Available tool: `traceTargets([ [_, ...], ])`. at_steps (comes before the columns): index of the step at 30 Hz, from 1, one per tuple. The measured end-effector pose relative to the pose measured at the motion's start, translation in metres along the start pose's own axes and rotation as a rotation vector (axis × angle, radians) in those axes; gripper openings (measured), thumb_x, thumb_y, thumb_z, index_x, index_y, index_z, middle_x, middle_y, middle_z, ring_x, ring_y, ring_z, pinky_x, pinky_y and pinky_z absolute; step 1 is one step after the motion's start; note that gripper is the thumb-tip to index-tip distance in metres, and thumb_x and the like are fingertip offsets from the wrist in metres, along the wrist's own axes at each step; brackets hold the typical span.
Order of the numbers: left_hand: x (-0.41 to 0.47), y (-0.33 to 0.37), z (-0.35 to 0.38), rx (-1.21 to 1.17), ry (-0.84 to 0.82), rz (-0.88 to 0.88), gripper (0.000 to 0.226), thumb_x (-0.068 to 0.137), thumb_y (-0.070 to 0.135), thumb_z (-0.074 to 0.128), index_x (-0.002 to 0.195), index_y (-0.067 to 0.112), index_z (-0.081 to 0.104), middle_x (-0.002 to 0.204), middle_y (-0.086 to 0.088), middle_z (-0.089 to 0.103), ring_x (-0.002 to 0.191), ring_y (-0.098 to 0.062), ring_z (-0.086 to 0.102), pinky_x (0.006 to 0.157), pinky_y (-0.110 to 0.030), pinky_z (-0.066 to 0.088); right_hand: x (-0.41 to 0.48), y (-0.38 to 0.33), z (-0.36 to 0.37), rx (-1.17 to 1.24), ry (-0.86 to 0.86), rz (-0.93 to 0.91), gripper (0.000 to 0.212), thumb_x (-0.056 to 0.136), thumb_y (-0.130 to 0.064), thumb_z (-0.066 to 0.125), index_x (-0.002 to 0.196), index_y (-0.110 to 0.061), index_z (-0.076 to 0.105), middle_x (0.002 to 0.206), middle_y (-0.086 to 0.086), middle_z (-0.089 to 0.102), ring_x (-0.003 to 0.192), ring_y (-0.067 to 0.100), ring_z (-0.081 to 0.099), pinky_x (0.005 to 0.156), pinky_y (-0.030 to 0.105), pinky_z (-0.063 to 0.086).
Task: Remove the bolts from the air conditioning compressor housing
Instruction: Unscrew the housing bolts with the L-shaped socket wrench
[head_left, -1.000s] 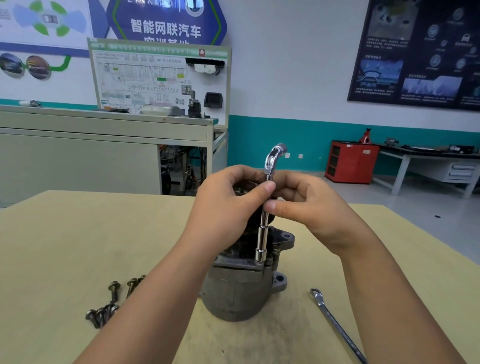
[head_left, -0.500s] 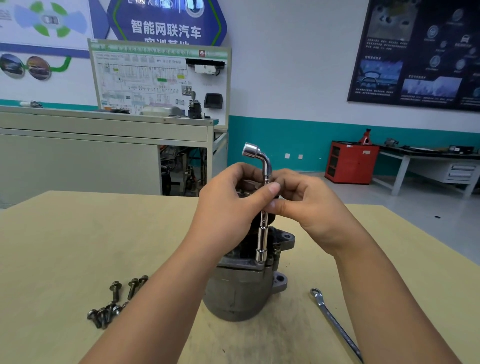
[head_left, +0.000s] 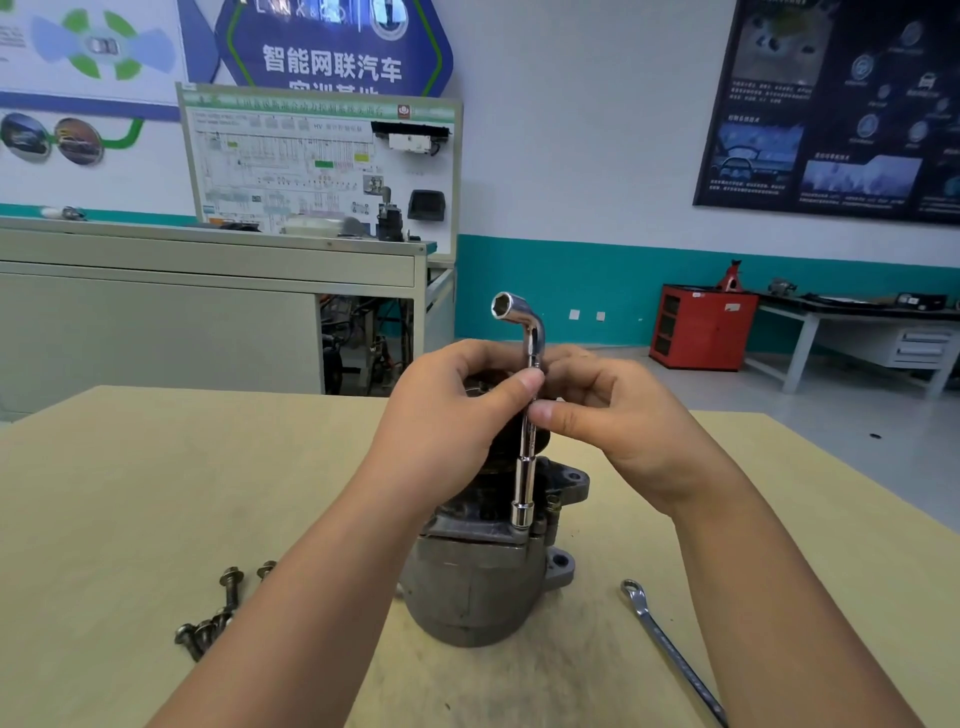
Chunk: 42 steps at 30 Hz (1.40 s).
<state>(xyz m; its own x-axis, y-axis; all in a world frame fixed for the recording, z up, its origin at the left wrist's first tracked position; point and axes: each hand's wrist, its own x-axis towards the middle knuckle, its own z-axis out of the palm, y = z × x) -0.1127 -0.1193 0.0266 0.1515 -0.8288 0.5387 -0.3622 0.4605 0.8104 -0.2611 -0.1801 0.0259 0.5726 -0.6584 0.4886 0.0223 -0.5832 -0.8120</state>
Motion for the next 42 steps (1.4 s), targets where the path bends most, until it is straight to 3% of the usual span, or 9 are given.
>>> traceTargets([
  [8,0.0003,-0.0025,0.0042,-0.006,0.049,0.047,0.015,0.078,0.025,0.075,0.073,0.028,0.061,0.065,0.024,0.063,0.063,0.007,0.057,0.063,-0.012,0.045,0.0016,-0.0009,0.0058,-0.031,0.028,-0.025,0.027,0.074,-0.008,0.075,0.069,-0.032,0.064,0.085,0.003,0.062,0.089,0.018,0.059,0.085,0.043,0.05],
  [11,-0.0014,-0.0002,0.0007,0.019,-0.01,0.035,0.004,0.084,0.03,0.068,0.087,0.029,0.067,0.077,0.019,0.066,0.076,0.004,0.061,0.071,-0.018,0.048,0.0015,-0.0009,0.0039,-0.023,0.015,-0.032,0.03,0.078,-0.004,0.071,0.069,-0.033,0.068,0.088,-0.003,0.063,0.09,0.013,0.062,0.08,0.031,0.051],
  [15,-0.0023,0.0038,-0.0042,0.053,-0.081,0.032,0.019,0.093,0.022,0.058,0.107,0.025,0.07,0.101,0.011,0.069,0.1,-0.006,0.063,0.094,-0.035,0.049,0.0011,-0.0005,0.0024,-0.025,0.003,-0.019,0.024,0.082,0.0,0.066,0.075,-0.023,0.067,0.093,-0.007,0.064,0.089,0.007,0.064,0.075,0.021,0.049],
  [21,-0.0013,0.0014,-0.0024,0.065,-0.025,0.024,0.007,0.086,0.027,0.067,0.086,0.033,0.066,0.076,0.019,0.066,0.08,0.001,0.062,0.081,-0.027,0.051,-0.0007,-0.0007,0.0005,0.001,-0.022,0.0,0.019,0.078,-0.009,0.069,0.095,-0.016,0.067,0.103,0.004,0.066,0.097,0.012,0.064,0.079,0.022,0.049],
  [25,-0.0015,0.0015,0.0007,0.026,0.0,0.006,0.008,0.081,0.027,0.072,0.078,0.029,0.065,0.07,0.017,0.066,0.076,-0.007,0.064,0.079,-0.036,0.054,-0.0013,-0.0005,0.002,0.045,-0.023,0.011,0.019,0.07,-0.012,0.069,0.085,-0.02,0.063,0.08,-0.01,0.067,0.083,0.006,0.064,0.072,0.019,0.049],
  [29,-0.0021,0.003,0.003,0.016,0.037,0.011,0.013,0.077,0.027,0.076,0.072,0.029,0.063,0.07,0.019,0.066,0.077,-0.008,0.064,0.081,-0.04,0.054,-0.0005,-0.0004,0.0033,0.01,-0.017,-0.006,0.03,0.076,0.001,0.072,0.073,-0.028,0.064,0.079,-0.01,0.062,0.084,0.006,0.06,0.075,0.023,0.048],
  [33,-0.0027,0.0042,0.0042,0.019,0.058,-0.001,0.014,0.075,0.029,0.077,0.073,0.028,0.063,0.072,0.02,0.067,0.075,-0.005,0.064,0.081,-0.04,0.054,0.0,-0.0018,0.004,-0.008,0.008,-0.004,0.035,0.076,0.003,0.07,0.068,-0.032,0.069,0.084,-0.01,0.06,0.086,0.008,0.06,0.074,0.021,0.047],
  [37,-0.0031,0.0046,0.0027,0.021,0.013,-0.016,0.008,0.079,0.029,0.074,0.082,0.028,0.066,0.078,0.012,0.068,0.084,-0.014,0.066,0.085,-0.045,0.053,0.0002,-0.0011,0.0028,-0.041,0.014,0.007,0.021,0.079,0.0,0.068,0.082,-0.021,0.068,0.097,-0.001,0.06,0.096,0.015,0.061,0.081,0.026,0.05],
  [42,-0.0026,0.0031,-0.0018,0.076,-0.045,0.04,0.012,0.087,0.024,0.066,0.096,0.032,0.07,0.098,0.015,0.068,0.096,-0.001,0.062,0.09,-0.029,0.05,-0.0005,-0.0016,0.0015,0.006,-0.01,0.022,0.025,0.082,0.003,0.063,0.095,-0.018,0.067,0.099,-0.002,0.061,0.097,0.011,0.062,0.079,0.022,0.05],
])
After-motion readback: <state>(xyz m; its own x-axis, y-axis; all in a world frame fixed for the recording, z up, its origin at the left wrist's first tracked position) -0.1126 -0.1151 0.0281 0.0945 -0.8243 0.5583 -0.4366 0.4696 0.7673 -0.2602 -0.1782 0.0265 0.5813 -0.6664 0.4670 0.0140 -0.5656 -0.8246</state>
